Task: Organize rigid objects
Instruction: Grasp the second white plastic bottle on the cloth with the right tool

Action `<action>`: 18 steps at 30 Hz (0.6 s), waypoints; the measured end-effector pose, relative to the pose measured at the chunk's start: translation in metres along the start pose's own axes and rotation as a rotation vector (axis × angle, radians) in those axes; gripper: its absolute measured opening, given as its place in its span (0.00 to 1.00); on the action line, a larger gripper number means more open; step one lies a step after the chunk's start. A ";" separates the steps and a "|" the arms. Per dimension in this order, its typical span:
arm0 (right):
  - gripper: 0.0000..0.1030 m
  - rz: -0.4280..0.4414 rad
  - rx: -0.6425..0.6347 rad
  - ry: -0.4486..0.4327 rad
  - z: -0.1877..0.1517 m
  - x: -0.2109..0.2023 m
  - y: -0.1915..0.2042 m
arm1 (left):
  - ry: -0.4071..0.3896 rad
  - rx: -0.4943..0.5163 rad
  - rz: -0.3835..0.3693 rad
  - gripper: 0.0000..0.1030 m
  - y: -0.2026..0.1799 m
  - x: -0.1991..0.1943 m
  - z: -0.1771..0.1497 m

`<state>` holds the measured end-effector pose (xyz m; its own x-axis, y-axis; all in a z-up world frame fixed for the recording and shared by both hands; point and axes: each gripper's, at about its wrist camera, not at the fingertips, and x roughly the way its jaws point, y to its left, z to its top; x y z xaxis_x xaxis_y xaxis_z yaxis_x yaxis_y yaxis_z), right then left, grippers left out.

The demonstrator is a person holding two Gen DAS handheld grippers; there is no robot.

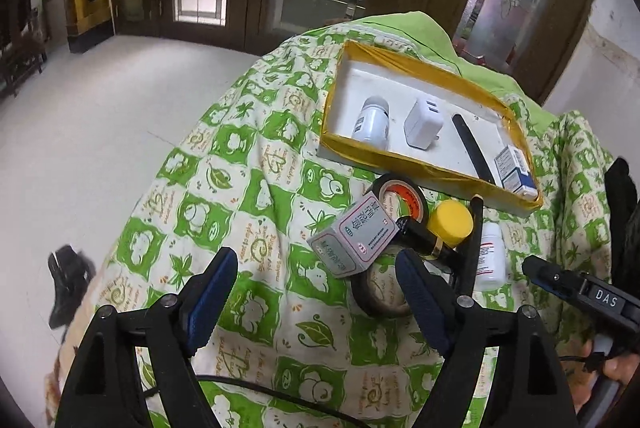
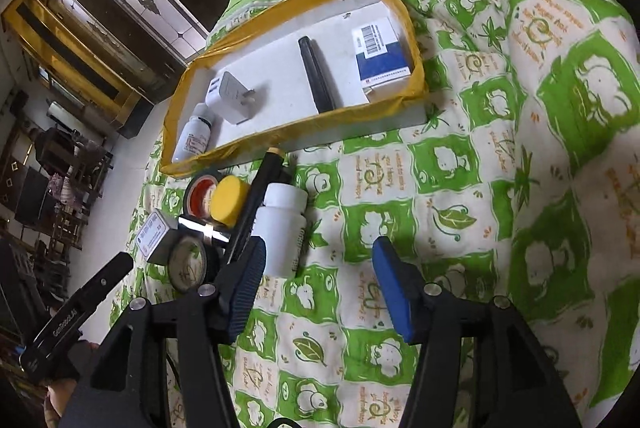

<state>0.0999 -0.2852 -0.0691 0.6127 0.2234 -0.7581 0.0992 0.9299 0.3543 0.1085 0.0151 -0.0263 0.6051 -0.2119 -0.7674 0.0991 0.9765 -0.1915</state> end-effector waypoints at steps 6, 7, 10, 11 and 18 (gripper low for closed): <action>0.38 0.088 0.032 0.063 0.003 0.017 0.005 | 0.016 0.059 -0.009 0.82 -0.011 0.010 -0.001; 0.37 0.101 0.044 0.068 0.005 0.019 0.006 | 0.019 0.066 -0.009 0.82 -0.013 0.011 -0.001; 0.36 0.154 0.108 0.106 0.012 0.036 0.004 | 0.027 0.087 -0.008 0.82 -0.018 0.014 -0.003; 0.36 0.158 0.124 0.118 0.014 0.042 0.003 | 0.028 0.095 -0.007 0.82 -0.019 0.014 -0.003; 0.35 0.170 0.167 0.131 0.018 0.056 0.001 | 0.035 0.141 0.007 0.82 -0.026 0.021 -0.003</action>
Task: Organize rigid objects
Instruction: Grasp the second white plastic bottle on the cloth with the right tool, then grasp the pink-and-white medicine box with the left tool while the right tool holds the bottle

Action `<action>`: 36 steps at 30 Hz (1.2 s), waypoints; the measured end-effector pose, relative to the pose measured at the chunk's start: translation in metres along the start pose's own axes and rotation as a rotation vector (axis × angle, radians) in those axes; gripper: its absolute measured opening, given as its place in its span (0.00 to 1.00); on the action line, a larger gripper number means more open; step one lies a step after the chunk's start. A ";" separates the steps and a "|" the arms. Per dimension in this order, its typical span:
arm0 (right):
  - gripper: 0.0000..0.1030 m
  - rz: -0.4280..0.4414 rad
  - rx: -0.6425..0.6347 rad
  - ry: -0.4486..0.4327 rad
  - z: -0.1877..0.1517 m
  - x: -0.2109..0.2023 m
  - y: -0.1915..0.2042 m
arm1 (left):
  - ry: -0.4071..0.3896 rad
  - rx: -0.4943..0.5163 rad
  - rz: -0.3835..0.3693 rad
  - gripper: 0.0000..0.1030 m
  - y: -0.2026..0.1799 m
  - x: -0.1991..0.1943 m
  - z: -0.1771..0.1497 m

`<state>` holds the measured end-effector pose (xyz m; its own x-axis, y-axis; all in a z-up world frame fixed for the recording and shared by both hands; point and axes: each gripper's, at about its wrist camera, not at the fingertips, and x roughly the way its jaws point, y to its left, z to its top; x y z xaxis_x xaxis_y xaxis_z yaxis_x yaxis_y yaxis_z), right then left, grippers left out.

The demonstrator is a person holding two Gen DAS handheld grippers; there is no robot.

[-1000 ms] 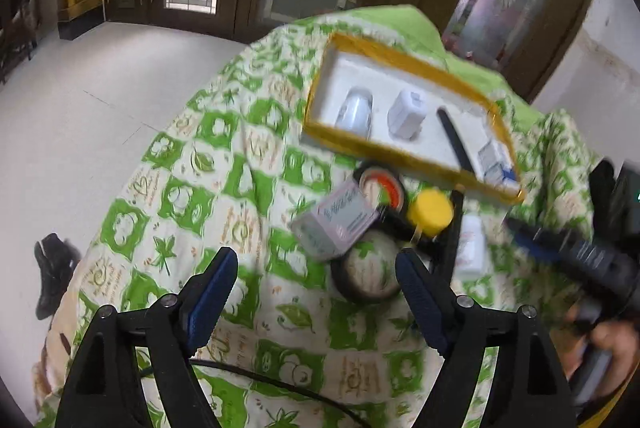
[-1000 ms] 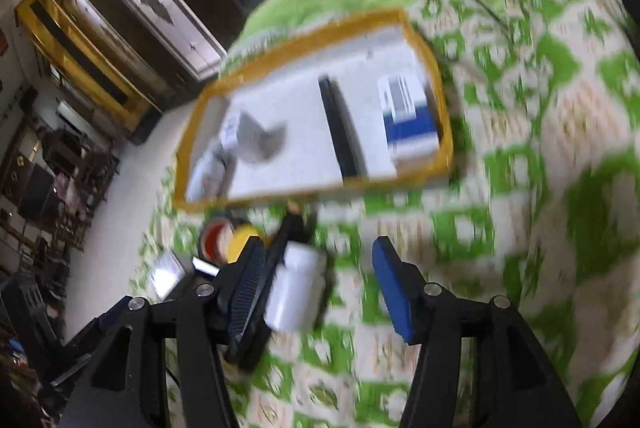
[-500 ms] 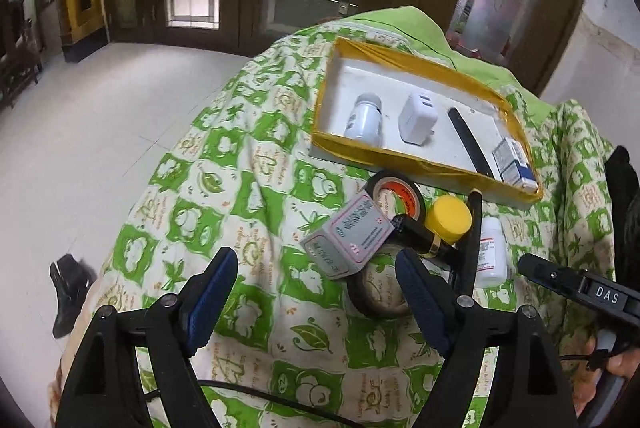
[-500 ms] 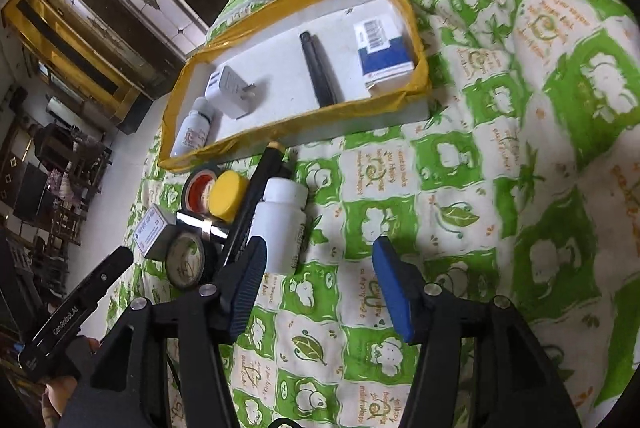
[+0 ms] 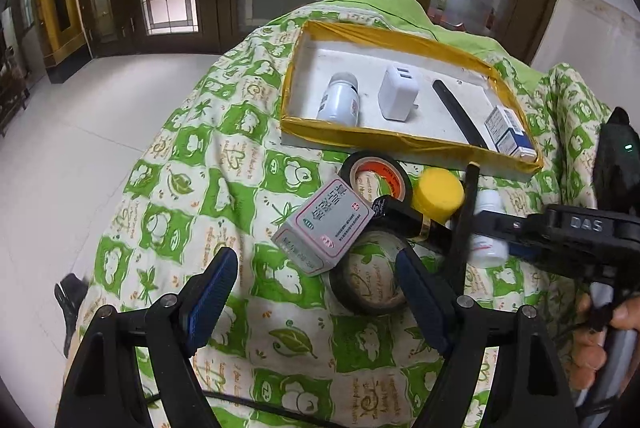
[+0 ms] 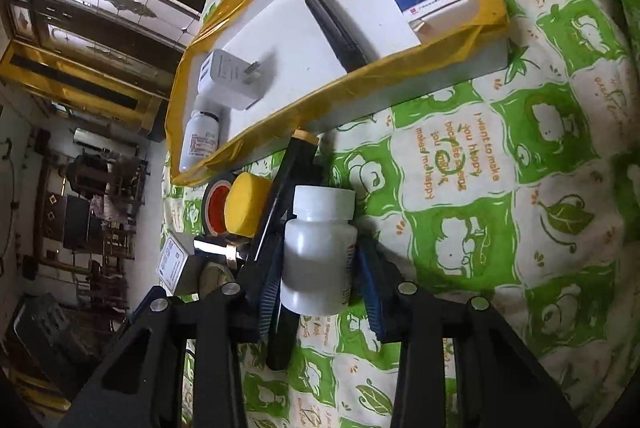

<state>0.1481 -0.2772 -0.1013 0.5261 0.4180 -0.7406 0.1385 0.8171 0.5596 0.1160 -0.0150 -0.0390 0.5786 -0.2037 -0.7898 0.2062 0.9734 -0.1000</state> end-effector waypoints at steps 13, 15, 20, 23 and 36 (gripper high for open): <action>0.35 0.004 0.030 0.045 -0.037 -0.032 -0.003 | 0.040 0.033 -0.006 0.40 0.002 0.017 0.006; 0.35 -0.006 0.020 0.051 -0.040 -0.032 -0.003 | 0.040 0.014 -0.036 0.13 0.002 0.008 0.003; 0.35 -0.058 -0.023 0.032 -0.044 -0.029 0.003 | 0.071 0.000 -0.025 0.11 0.001 0.001 -0.004; 0.35 -0.057 -0.016 0.030 -0.043 -0.032 0.001 | 0.057 -0.063 -0.043 0.19 0.012 -0.003 -0.003; 0.35 -0.063 -0.019 0.026 -0.046 -0.035 0.000 | -0.019 0.074 0.033 0.87 0.001 0.028 0.035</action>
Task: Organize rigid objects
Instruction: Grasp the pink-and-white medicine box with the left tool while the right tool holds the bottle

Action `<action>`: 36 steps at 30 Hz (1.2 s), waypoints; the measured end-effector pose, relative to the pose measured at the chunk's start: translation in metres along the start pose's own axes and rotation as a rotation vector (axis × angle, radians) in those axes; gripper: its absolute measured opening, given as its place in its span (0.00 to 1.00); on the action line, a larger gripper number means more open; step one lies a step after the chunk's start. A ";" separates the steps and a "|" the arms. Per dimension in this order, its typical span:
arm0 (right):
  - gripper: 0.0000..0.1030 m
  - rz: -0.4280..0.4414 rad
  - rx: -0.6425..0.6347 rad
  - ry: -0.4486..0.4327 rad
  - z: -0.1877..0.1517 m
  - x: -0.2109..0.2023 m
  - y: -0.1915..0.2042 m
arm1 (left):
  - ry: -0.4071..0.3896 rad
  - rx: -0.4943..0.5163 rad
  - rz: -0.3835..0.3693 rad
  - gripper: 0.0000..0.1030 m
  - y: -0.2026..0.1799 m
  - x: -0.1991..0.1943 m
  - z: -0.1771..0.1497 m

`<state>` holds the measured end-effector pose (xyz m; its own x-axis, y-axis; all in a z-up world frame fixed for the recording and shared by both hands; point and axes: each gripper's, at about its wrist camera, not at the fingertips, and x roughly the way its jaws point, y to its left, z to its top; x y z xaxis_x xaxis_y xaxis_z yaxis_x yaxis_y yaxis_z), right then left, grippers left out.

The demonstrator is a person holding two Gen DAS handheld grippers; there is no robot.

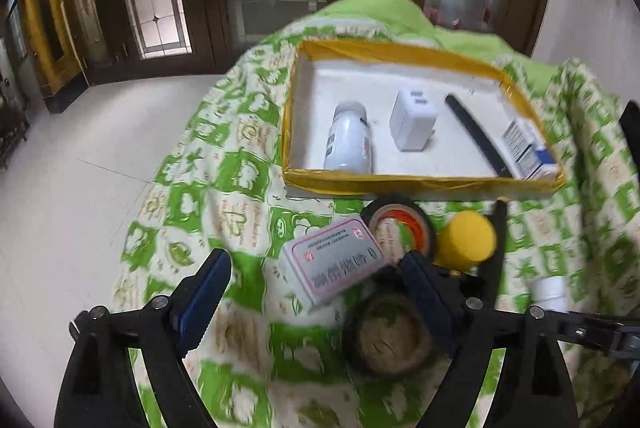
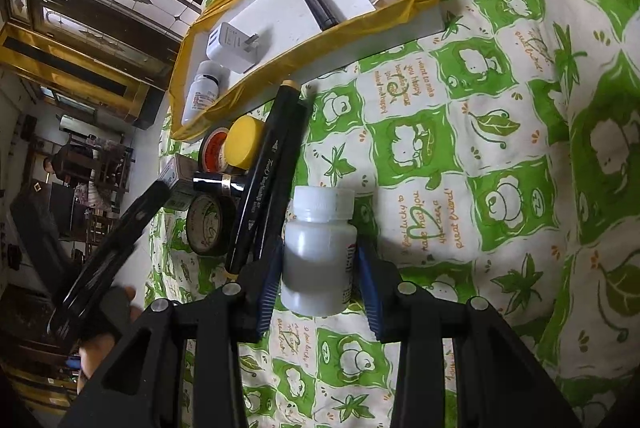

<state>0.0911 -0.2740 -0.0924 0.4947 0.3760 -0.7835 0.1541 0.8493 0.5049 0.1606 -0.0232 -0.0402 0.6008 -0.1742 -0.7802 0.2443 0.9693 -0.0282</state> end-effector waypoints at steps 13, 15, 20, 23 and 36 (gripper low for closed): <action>0.35 0.002 -0.005 0.004 0.005 0.011 0.005 | 0.021 -0.098 -0.057 0.57 0.010 -0.005 -0.012; 0.35 0.002 -0.009 -0.002 0.006 0.010 0.006 | -0.008 -0.143 -0.089 0.57 0.015 -0.023 -0.017; 0.35 -0.007 -0.041 -0.025 0.004 0.006 0.009 | -0.044 -0.214 -0.135 0.57 0.018 -0.058 -0.038; 0.35 -0.020 -0.071 -0.050 0.003 0.002 0.014 | -0.039 -0.211 -0.123 0.57 0.014 -0.062 -0.045; 0.35 -0.067 -0.131 -0.110 0.004 -0.007 0.019 | -0.025 -0.181 -0.099 0.57 0.009 -0.060 -0.047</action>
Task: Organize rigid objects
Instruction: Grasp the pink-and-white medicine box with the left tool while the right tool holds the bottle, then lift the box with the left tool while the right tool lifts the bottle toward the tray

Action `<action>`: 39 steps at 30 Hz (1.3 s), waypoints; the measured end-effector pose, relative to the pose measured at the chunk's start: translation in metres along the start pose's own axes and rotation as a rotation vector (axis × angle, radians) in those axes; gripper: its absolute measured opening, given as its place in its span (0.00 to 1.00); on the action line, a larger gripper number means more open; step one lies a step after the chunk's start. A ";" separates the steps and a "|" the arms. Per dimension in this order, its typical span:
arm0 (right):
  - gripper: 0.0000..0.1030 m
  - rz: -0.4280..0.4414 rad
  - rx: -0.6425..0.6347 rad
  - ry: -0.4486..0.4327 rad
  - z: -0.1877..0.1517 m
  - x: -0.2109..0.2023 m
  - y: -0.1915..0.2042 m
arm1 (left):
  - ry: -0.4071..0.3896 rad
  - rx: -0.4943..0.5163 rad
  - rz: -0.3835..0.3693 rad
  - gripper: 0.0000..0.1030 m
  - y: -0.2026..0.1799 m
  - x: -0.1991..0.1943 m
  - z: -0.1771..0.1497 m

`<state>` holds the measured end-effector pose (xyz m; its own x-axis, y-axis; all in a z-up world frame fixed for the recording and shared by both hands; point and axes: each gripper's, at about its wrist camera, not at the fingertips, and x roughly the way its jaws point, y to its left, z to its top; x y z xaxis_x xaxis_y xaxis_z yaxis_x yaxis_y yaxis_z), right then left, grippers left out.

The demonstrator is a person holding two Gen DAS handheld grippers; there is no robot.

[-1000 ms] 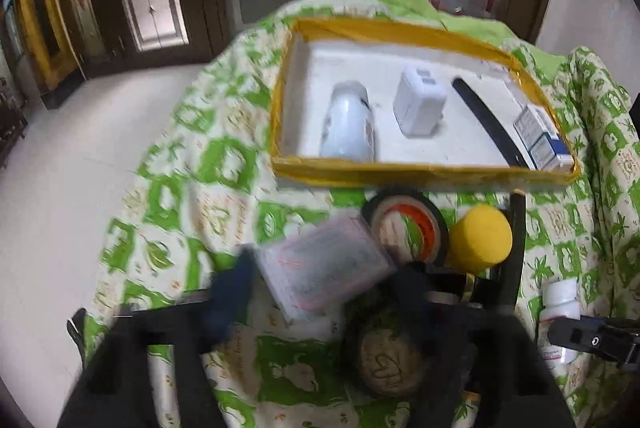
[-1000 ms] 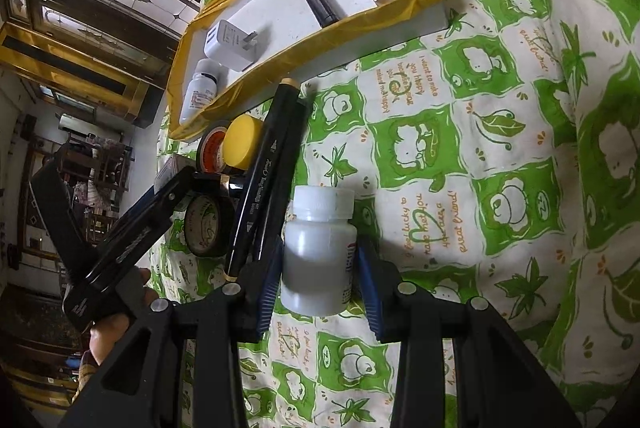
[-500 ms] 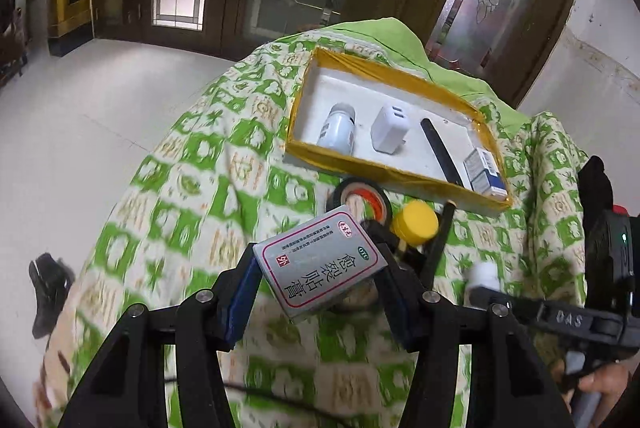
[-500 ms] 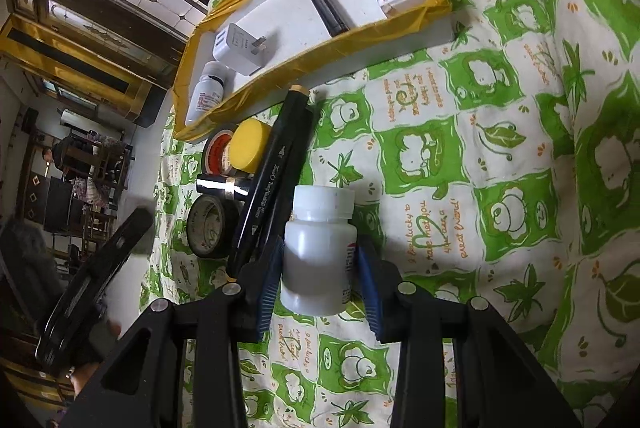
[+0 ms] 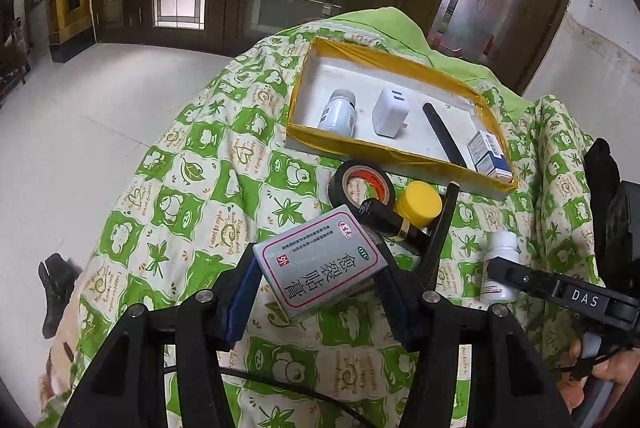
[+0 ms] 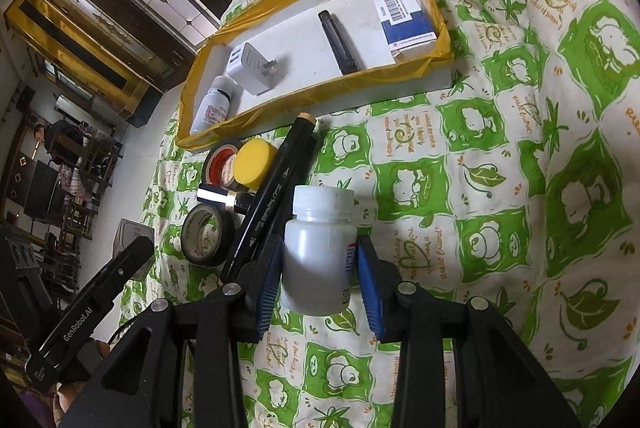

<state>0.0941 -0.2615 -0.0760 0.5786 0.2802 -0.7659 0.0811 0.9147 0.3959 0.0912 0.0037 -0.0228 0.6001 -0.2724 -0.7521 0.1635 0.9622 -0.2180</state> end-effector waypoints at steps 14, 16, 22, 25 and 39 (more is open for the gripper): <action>0.35 0.005 -0.002 -0.006 0.000 0.000 0.003 | -0.022 0.004 0.024 0.57 0.000 -0.003 0.001; 0.35 0.007 -0.002 -0.006 0.000 0.000 0.003 | -0.029 0.013 0.036 0.57 -0.001 -0.004 0.001; 0.35 0.019 -0.010 -0.012 0.001 -0.007 0.003 | -0.056 0.040 0.068 0.57 -0.005 -0.007 0.002; 0.35 0.020 -0.015 -0.011 0.000 -0.007 0.005 | -0.059 0.046 0.078 0.57 -0.006 -0.007 0.002; 0.35 0.023 -0.018 -0.026 0.000 -0.011 0.007 | -0.076 0.064 0.130 0.57 -0.010 -0.009 0.001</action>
<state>0.0887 -0.2584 -0.0651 0.6009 0.2941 -0.7433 0.0527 0.9133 0.4039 0.0852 -0.0032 -0.0134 0.6767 -0.1462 -0.7216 0.1287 0.9885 -0.0795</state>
